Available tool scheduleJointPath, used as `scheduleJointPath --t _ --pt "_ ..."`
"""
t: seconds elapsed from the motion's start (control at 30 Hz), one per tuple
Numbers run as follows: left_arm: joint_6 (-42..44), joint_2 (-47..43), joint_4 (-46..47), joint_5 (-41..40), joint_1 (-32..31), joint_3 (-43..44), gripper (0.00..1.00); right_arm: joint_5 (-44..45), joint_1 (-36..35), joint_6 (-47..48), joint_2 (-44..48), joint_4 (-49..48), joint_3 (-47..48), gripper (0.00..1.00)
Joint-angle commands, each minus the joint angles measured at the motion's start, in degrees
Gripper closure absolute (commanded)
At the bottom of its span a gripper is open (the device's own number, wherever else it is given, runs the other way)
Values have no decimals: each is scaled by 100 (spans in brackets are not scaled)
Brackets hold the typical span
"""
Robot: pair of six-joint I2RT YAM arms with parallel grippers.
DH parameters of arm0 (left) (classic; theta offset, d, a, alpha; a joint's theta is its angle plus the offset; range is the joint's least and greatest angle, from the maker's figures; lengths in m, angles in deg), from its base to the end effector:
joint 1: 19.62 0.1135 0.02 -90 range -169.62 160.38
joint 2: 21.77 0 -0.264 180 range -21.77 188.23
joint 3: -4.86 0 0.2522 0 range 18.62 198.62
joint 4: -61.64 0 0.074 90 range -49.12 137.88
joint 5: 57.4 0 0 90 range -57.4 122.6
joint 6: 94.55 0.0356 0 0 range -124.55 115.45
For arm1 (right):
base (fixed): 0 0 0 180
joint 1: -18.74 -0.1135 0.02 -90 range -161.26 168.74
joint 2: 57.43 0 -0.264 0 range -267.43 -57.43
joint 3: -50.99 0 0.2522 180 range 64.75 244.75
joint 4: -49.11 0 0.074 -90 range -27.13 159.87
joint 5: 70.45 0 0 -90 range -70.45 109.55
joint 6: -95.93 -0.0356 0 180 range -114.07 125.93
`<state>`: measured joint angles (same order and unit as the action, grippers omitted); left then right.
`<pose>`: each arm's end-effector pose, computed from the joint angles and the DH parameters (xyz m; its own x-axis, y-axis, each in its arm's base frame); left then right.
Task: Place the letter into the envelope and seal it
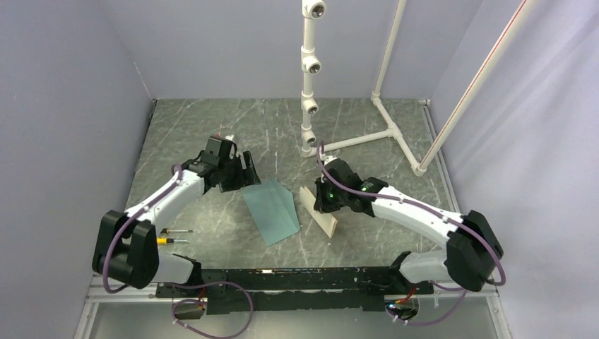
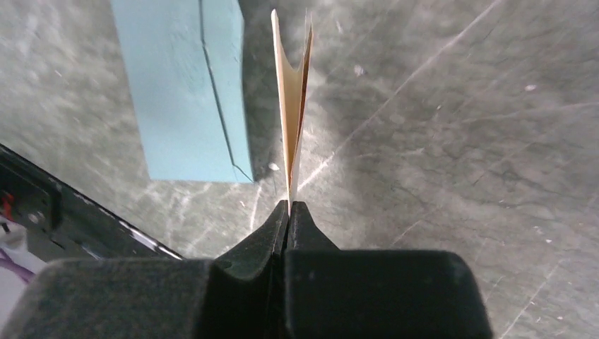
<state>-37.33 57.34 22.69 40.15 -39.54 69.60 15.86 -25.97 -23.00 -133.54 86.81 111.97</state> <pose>0.2614 -0.0997 0.2225 -0.8567 -0.2604 -0.4452 -0.0622 0.9091 -0.4120 0.1876 0.1889 0.2167 -0.8486 -0.1608 -0.5040 -0.3647 0.8679 0.3372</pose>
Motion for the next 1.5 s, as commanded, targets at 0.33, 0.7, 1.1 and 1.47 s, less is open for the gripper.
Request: scheduleJointPath --t 0.33,0.7,1.1,1.47 --pt "-1093 -2289 391 2521 -12 662 7 -143 2 -2000 1815 -3884 -6 100" --pt "-2998 -2583 3172 3362 -12 882 20 -1986 -3 -2767 1170 -5841 613 100" --pt "-3605 -2600 4009 3408 -12 843 49 -2414 6 -2486 1124 -5820 896 100" --pt "-2363 -2520 3297 4113 -12 1453 97 -3287 165 -1124 1124 -4094 1552 53"
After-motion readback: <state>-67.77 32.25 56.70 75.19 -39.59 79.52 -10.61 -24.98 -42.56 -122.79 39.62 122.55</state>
